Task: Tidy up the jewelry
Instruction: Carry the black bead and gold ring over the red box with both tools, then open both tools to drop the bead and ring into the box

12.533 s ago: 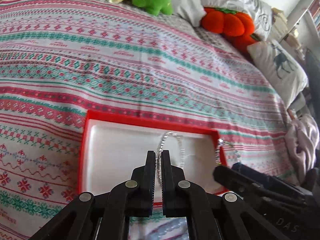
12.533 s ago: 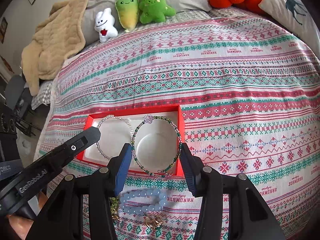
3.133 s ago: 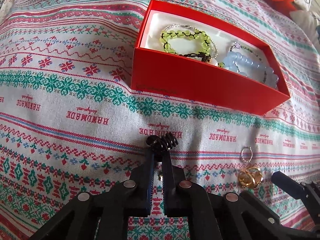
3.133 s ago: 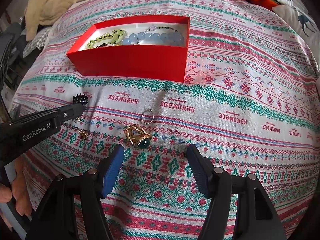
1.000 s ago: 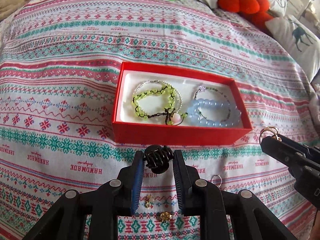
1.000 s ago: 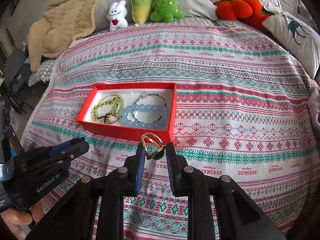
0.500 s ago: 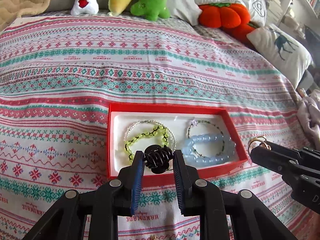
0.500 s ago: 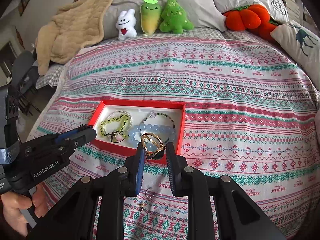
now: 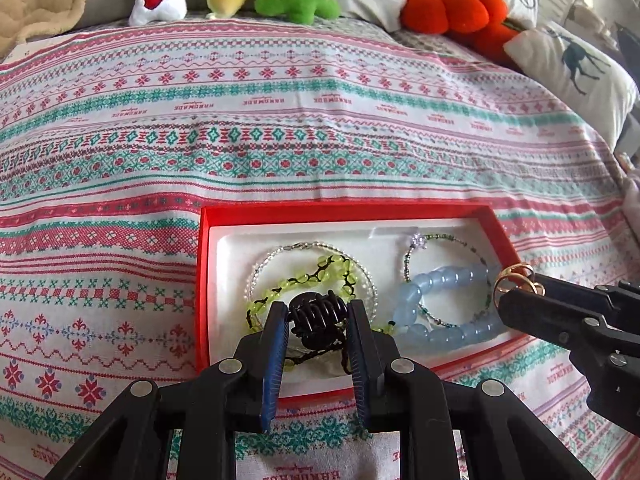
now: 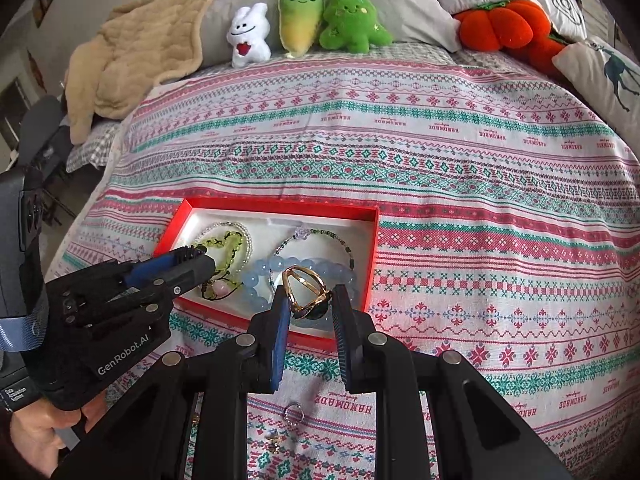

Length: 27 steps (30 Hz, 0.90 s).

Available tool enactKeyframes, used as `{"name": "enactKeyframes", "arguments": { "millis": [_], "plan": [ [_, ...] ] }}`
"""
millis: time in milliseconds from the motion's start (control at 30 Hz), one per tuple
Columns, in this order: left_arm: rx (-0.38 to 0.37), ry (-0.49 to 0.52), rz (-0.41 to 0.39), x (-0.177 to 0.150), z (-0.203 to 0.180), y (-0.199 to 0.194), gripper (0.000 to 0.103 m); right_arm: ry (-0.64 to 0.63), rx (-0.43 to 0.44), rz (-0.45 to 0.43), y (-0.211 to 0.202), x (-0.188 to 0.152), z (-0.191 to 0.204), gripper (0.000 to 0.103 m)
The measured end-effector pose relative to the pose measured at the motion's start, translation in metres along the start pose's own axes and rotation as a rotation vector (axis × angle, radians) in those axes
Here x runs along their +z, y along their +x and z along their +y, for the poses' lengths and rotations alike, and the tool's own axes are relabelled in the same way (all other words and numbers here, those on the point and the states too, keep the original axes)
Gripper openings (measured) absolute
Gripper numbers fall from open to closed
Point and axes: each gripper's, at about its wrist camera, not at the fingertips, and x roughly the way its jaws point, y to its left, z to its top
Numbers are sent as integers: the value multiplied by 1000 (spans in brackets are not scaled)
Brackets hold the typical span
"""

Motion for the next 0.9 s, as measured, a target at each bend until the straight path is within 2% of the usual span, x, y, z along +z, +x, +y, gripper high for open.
{"name": "enactKeyframes", "arguments": {
  "millis": [400, 600, 767, 900],
  "plan": [
    [4, -8, 9, 0, 3, 0, 24, -20, -44, 0, 7, 1, -1, 22],
    [7, -14, -18, 3, 4, -14, 25, -28, -48, 5, 10, 2, -1, 22],
    [14, -14, -50, 5, 2, -32, 44, -29, -51, 10, 14, 2, -1, 22],
    [50, -9, -40, 2, 3, -39, 51, -32, -50, 15, 15, 2, 0, 22]
  ]
}}
